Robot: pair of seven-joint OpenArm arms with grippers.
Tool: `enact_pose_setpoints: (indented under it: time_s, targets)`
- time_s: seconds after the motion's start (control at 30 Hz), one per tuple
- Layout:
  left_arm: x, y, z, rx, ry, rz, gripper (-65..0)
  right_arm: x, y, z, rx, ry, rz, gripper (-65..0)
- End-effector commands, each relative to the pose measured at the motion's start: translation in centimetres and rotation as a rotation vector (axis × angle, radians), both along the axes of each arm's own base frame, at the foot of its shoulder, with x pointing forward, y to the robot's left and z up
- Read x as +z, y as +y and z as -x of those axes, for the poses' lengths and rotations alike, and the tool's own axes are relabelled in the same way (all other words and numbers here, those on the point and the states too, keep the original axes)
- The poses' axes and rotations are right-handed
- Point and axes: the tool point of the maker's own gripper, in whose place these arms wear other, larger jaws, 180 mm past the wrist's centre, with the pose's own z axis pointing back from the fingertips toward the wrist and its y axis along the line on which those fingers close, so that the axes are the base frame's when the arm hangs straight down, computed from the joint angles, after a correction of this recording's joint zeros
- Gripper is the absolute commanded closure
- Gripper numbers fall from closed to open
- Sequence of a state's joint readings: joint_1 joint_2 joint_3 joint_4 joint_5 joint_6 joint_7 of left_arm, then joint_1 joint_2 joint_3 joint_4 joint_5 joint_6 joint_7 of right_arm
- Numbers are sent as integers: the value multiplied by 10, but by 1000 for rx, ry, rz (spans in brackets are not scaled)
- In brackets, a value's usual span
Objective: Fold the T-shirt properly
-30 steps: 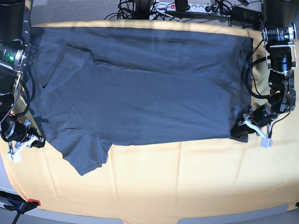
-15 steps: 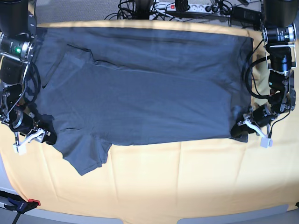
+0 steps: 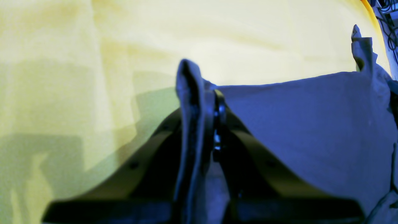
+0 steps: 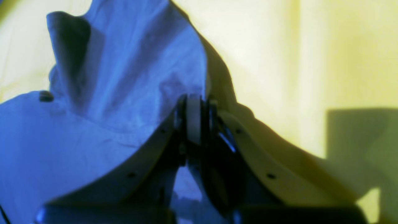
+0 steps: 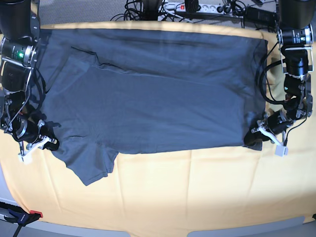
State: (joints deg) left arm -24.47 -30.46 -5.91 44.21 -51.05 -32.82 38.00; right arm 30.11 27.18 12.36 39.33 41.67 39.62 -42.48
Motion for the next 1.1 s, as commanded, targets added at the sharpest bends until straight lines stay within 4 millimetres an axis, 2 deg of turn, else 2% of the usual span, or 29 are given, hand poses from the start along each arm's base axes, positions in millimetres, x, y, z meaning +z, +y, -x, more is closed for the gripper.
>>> enact_pose_setpoints:
  time_s: [0.0,0.3,0.5,0.57,0.73,0.83,0.97,1.07]
  targets:
    - [12,13,-8,20,-26,-33,0,37,-14,-22,-19,-98,13,0]
    - [23,19,-18,59,-102,-49,0,55,-35,-43,-23,-183,214,0]
    - [48,46,-45,162,-222,-198,0,56,-43,-46,-42,-204,265,0]
    - [63,47,-55,168,-267,-212,0,61,-43,-49,-51,-227,262,0]
    - [93,40,-76,142,-328,-230,0,76,-42,-58,-51,-262,259,0]
    - [103,25,-80,72,-359,-230,0,87,-39,-63,-34,-275,253,0]
    - [98,1,-68,-84,-363,-212,0,84,-32,-60,-27,-231,184,0]
    - [89,0,-59,-101,-319,-179,0,81,-28,-57,-19,-205,153,0]
